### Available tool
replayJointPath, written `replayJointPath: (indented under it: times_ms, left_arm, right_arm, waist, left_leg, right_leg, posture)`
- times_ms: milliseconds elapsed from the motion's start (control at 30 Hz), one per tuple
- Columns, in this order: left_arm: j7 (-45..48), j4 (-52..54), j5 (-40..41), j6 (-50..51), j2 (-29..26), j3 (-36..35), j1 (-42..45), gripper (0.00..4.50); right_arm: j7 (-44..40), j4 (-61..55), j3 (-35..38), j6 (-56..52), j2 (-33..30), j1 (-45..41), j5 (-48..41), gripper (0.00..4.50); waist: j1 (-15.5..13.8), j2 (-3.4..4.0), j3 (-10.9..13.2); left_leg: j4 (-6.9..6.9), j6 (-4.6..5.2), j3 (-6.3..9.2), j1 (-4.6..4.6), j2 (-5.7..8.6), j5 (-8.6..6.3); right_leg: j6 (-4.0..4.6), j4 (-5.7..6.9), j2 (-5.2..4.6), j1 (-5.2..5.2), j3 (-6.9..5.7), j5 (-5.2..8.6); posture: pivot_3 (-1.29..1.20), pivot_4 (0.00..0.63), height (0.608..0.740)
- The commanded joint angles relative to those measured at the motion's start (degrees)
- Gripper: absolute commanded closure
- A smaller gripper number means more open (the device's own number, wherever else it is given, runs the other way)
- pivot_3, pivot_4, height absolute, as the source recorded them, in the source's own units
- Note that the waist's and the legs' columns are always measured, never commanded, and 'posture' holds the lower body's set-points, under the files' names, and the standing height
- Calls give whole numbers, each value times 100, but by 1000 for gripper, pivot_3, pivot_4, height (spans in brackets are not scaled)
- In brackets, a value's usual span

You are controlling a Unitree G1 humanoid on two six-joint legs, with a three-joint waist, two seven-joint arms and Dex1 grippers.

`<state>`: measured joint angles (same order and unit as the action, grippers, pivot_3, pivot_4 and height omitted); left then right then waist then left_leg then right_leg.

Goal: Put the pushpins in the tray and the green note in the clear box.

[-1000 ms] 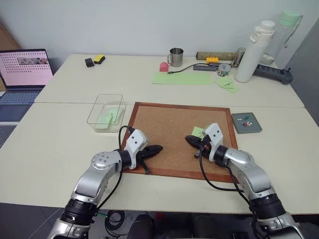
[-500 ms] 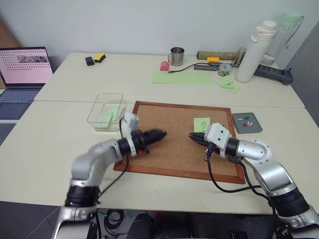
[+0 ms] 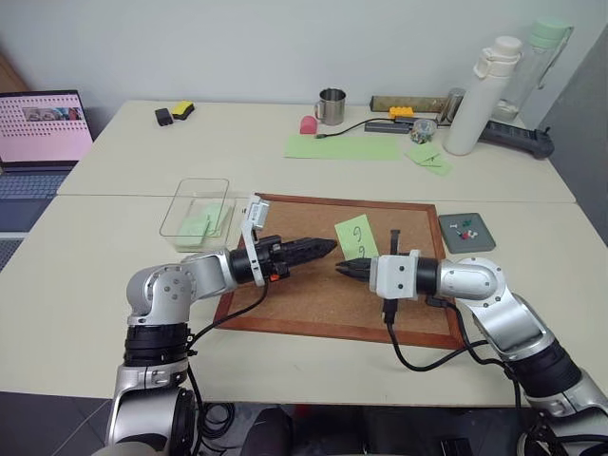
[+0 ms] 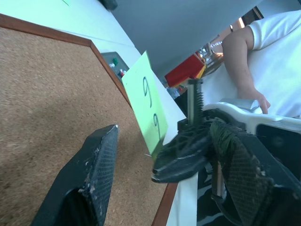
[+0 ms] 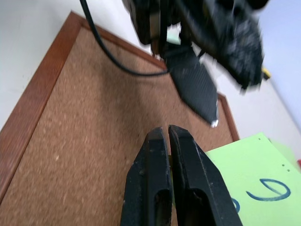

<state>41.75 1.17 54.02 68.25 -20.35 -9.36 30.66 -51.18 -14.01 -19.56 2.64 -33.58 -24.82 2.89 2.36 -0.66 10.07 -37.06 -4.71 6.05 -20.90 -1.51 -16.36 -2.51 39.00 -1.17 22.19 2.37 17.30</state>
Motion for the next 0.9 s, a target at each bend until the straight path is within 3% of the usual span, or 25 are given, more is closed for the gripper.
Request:
replayJointPath:
  times_ms: [33,267,300,500,800,900]
  left_arm:
    - [-13,1,29,-127,153,91,116,1187]
    - [-25,11,-261,-720,404,229,54,1187]
    - [-23,-16,-269,-761,417,219,50,1553]
    - [169,30,-144,-708,310,202,-9,2662]
    - [561,-194,-575,-1054,110,607,-21,4337]
    - [624,-379,-1028,-1523,66,834,26,4468]
  right_arm:
    - [-61,-414,-107,138,107,-155,43,4500]
    - [-66,-597,-248,118,226,-157,97,4500]
    - [-71,-605,-254,114,230,-149,103,4500]
    - [-92,-587,-197,124,176,-72,104,4500]
    - [-34,-705,-65,26,159,-94,72,4500]
    - [13,-938,23,-129,177,-69,-1,4500]
  waist:
    - [-7,0,0]
    - [-18,0,0]
    - [-18,0,0]
    - [-18,0,0]
    - [-25,0,0]
    - [-26,0,0]
  left_leg:
    - [0,0,0,0,0,0]
    - [-1,-1,0,0,1,1]
    - [-1,-1,-1,0,1,1]
    - [0,-1,-1,0,2,1]
    - [0,-1,-1,0,3,0]
    - [0,-1,-1,0,2,0]
  right_leg:
    - [0,0,-1,0,0,0]
    - [0,0,-2,0,0,0]
    - [0,0,-2,0,1,0]
    - [0,0,-2,0,1,0]
    - [0,0,-2,-1,1,0]
    - [0,0,-2,0,1,0]
  posture:
    - [0,150,740]
    - [0,150,740]
    - [0,150,740]
    - [0,150,740]
    - [0,150,740]
    - [0,150,740]
